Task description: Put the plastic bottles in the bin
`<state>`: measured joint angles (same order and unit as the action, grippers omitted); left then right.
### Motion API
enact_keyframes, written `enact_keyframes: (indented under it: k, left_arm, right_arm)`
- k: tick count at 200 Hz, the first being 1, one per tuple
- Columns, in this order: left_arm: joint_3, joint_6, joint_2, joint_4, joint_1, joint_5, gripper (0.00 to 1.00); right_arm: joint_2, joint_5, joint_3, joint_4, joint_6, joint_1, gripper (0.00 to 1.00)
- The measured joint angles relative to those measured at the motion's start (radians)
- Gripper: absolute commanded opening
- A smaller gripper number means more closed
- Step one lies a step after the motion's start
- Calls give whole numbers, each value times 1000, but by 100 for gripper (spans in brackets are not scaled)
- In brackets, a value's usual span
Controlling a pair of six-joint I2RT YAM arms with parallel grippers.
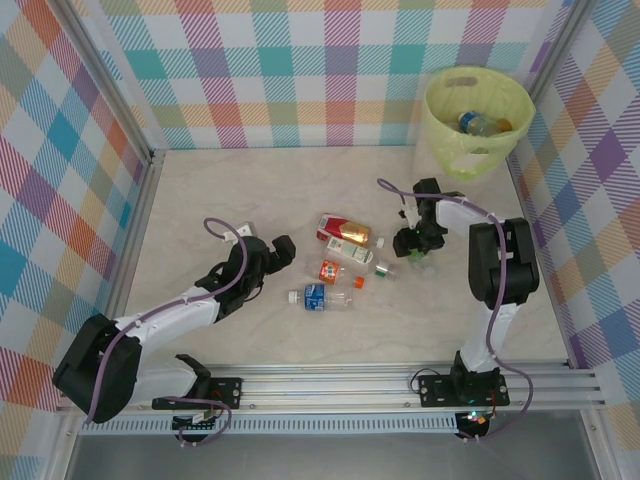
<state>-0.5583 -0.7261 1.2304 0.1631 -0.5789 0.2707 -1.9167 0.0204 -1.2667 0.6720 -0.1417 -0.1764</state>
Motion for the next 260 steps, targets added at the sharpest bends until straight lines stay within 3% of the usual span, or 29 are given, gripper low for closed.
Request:
enact_keyframes:
  k: [45,76,212,260]
  left_arm:
    - [-6,0,4,0,2,0,100]
    - [-6,0,3,0,2,0,100]
    - [-6,-11,-15,0,2,0,100]
    - [-6,-11,-15,0,5,0,100]
  right_arm:
    - [10,29,2,-25,25,0,43]
    - [60,36,24,-60,30,0,38]
    - [448,-99,104,-235,39,0,34]
    - [491,-69,-103,-384,50,3,36]
